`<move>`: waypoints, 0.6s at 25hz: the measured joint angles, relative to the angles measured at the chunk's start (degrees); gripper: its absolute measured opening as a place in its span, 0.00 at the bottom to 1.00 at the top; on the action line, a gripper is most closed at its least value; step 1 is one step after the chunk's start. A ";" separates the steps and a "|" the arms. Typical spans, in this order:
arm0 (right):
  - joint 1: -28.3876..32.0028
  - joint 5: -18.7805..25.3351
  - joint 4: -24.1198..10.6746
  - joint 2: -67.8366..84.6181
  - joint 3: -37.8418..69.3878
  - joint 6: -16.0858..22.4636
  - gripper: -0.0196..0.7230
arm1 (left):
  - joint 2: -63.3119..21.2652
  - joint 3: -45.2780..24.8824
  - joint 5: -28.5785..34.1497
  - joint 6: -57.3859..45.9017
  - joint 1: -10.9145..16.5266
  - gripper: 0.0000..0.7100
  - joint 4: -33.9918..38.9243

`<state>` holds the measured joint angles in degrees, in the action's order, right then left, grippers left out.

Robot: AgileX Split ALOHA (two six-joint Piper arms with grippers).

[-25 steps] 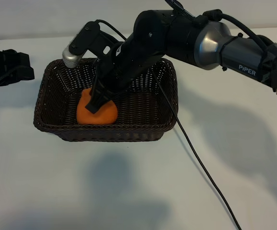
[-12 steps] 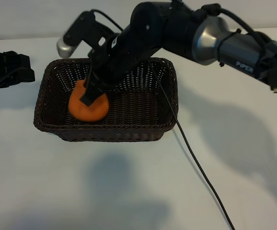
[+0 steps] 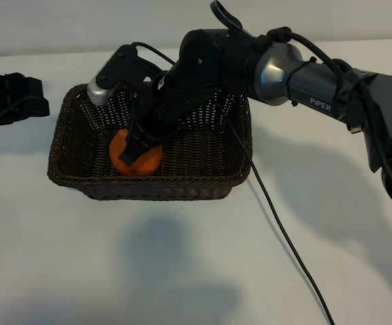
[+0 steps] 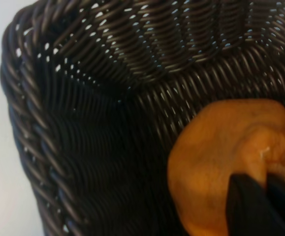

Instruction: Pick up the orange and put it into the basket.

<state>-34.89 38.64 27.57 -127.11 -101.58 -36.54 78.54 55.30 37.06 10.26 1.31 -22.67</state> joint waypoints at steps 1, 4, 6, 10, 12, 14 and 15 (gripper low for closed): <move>0.00 -0.05 0.00 -0.11 0.00 0.06 0.09 | 0.00 0.00 0.00 0.00 0.00 0.83 0.00; 0.00 -0.05 0.00 -0.03 0.00 0.72 0.14 | 0.00 0.00 0.00 0.00 0.00 0.83 0.00; 0.00 0.28 -0.06 0.28 -0.25 1.01 0.22 | 0.00 0.00 0.00 0.00 0.00 0.83 0.00; 0.00 3.18 -1.92 0.62 -2.34 3.13 0.57 | 0.00 0.00 -0.05 0.00 0.00 0.83 0.00; 0.00 5.99 -3.89 0.62 -3.87 5.48 0.80 | 0.00 0.00 -0.18 0.00 0.00 0.83 0.00; 0.00 9.09 -6.66 0.62 -5.60 8.33 0.93 | 0.00 0.00 -0.39 0.00 0.00 0.83 0.00; 0.00 10.72 -8.40 0.62 -6.72 10.04 0.96 | 0.00 0.00 -0.53 0.00 0.00 0.83 0.00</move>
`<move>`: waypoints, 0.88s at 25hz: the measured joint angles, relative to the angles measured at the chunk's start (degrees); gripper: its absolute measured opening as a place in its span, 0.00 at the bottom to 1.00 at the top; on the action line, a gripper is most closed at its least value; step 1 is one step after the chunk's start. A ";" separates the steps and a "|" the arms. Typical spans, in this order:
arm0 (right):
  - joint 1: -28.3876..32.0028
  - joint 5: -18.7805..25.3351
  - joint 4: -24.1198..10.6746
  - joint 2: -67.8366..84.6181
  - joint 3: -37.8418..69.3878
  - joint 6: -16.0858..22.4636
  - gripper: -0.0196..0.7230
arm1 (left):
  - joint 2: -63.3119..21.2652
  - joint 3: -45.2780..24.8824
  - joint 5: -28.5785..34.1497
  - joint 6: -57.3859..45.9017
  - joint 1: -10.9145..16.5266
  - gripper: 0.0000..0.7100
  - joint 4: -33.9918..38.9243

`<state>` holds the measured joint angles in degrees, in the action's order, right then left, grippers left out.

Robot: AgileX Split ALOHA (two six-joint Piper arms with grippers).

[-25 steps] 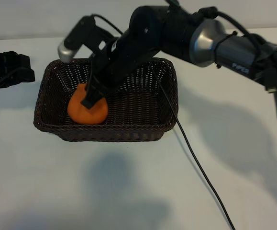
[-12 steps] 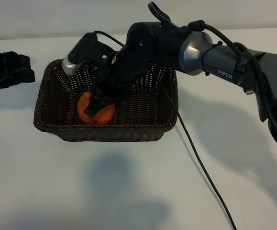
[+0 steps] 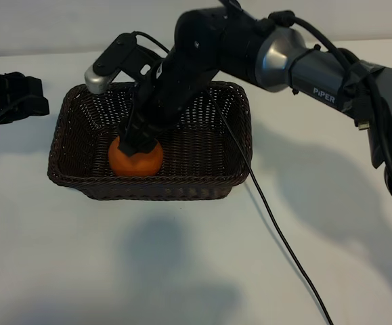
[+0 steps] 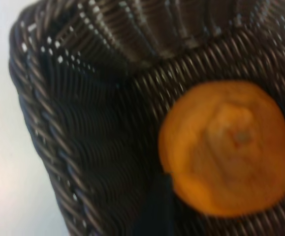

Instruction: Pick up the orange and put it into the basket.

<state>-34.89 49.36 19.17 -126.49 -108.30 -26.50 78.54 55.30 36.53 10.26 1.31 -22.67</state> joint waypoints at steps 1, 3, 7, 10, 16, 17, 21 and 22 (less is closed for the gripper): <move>0.00 1.32 -1.53 0.00 -1.22 1.83 0.97 | 0.00 0.00 -0.14 0.00 0.00 0.83 0.00; 0.00 4.48 -5.47 0.00 -3.34 4.99 0.98 | 0.00 0.00 -0.34 0.00 0.00 0.83 0.00; 0.00 11.18 -10.45 0.04 -7.03 8.59 0.97 | 0.00 0.00 -0.78 0.00 0.00 0.83 0.00; 0.00 15.26 -11.30 0.04 -9.01 9.14 0.97 | 0.00 0.00 -1.16 0.00 0.00 0.83 0.00; 0.00 17.08 -13.53 3.42 -9.90 9.67 0.96 | 0.00 0.00 -2.02 -0.06 0.00 0.83 0.05; 0.00 17.22 -14.42 4.42 -9.90 10.37 0.96 | 0.08 0.00 -2.15 -0.06 0.00 0.83 0.05; 0.00 19.48 -18.37 7.74 -9.90 14.30 0.94 | 1.96 0.00 -2.26 -0.01 0.00 0.83 0.00; 0.00 20.00 -19.17 8.29 -9.90 15.55 0.93 | 2.44 0.00 -2.26 -0.01 0.00 0.83 0.00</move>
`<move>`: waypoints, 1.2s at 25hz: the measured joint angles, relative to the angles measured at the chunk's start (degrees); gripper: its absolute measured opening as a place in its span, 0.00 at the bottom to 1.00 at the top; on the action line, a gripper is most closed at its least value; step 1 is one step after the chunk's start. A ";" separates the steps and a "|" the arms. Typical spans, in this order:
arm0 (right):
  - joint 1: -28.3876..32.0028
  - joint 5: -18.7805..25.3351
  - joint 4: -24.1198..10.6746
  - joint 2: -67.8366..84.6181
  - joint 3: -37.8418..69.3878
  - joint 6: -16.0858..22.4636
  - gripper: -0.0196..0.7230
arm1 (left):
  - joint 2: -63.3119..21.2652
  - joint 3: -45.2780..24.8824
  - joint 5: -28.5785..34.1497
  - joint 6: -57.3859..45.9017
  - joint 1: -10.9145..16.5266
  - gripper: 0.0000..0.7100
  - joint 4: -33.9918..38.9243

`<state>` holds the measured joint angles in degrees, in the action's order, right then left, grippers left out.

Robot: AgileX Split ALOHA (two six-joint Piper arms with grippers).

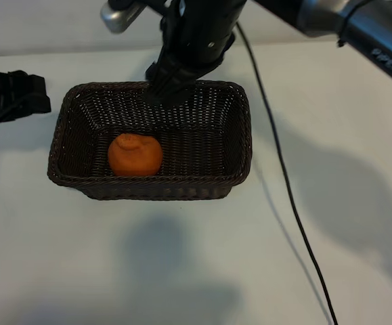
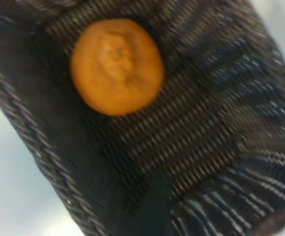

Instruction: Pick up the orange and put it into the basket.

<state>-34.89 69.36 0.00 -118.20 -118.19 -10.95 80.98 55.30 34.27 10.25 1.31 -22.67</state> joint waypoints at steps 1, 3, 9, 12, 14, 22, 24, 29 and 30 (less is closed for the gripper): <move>0.00 0.23 -0.68 0.38 -0.07 1.05 0.93 | 0.42 0.00 0.00 0.00 0.00 0.83 0.00; 0.00 0.40 -2.58 0.81 -0.07 3.76 0.92 | 0.88 0.00 -0.01 0.00 0.00 0.83 0.00; 0.00 0.51 -3.67 1.33 -0.07 9.18 0.90 | 0.87 0.00 -0.21 0.00 0.00 0.83 0.00; 0.00 0.51 -3.67 1.33 -0.07 10.47 0.89 | 0.87 0.00 -0.21 0.00 0.00 0.83 -0.06; 0.00 0.51 -3.67 1.33 -0.07 10.95 0.87 | 0.87 0.00 -0.21 0.00 0.00 0.83 -0.06; 0.00 0.51 -2.07 1.15 -0.07 11.35 0.85 | 0.87 0.00 -0.37 0.36 0.00 0.83 -1.77; 0.00 0.51 -1.20 0.67 -0.07 11.35 0.84 | 0.87 0.00 -0.41 1.14 0.00 0.83 -2.76; 0.00 0.51 -0.91 -1.16 -0.07 11.35 0.84 | 0.87 0.00 -0.41 2.76 0.00 0.83 -3.06; 0.00 0.51 -0.86 -1.44 -0.07 11.35 0.84 | 0.87 0.00 -0.41 2.87 0.00 0.83 -3.06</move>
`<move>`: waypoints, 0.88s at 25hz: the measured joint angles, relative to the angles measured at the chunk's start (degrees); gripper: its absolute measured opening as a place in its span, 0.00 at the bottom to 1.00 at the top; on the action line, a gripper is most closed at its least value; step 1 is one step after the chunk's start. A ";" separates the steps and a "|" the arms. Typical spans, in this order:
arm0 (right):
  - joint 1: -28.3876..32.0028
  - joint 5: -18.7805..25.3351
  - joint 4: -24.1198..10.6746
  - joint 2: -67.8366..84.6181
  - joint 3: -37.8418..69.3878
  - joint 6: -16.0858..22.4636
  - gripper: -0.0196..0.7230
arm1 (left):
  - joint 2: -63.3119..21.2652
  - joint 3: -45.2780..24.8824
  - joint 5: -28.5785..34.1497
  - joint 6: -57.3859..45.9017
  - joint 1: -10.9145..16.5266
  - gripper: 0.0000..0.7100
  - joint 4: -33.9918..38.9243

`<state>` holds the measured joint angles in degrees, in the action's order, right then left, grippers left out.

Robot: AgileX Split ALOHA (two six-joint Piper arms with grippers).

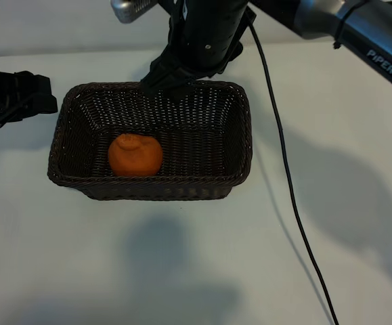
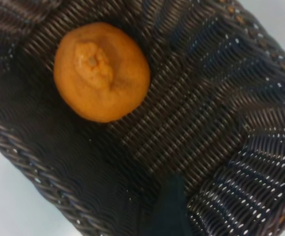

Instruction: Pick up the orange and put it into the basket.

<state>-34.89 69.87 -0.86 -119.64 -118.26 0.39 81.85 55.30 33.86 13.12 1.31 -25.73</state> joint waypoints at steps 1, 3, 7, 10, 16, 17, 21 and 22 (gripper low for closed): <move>0.00 0.00 0.00 -0.13 0.00 0.00 0.84 | 0.00 0.00 0.00 0.00 0.00 0.83 0.00; 0.00 0.00 0.00 -0.13 0.00 0.00 0.83 | 0.00 0.00 -0.07 0.00 0.00 0.83 -0.05; 0.00 0.00 -0.70 -0.13 0.00 0.05 0.83 | 0.00 0.00 -0.66 0.00 0.00 0.83 -0.05; 0.00 0.00 -1.17 -0.13 0.00 0.05 0.83 | 0.00 0.00 -0.68 0.00 0.00 0.83 -0.05; 0.00 0.06 -2.25 -0.13 0.00 0.11 0.83 | 0.00 0.00 -0.97 0.00 0.00 0.83 0.00; 0.00 0.06 -2.47 -0.13 0.00 0.11 0.83 | 0.00 0.00 -0.97 0.00 0.00 0.83 0.00; 0.00 0.06 -2.77 -0.13 0.00 0.11 0.83 | 0.00 0.00 -0.97 0.00 0.00 0.83 0.00; 0.00 0.06 -2.77 -0.13 0.00 0.11 0.83 | 0.00 0.00 -0.97 0.00 0.00 0.83 0.00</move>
<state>-34.89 69.93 -3.63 -119.77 -118.26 0.51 81.85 55.30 32.88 13.12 1.31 -25.72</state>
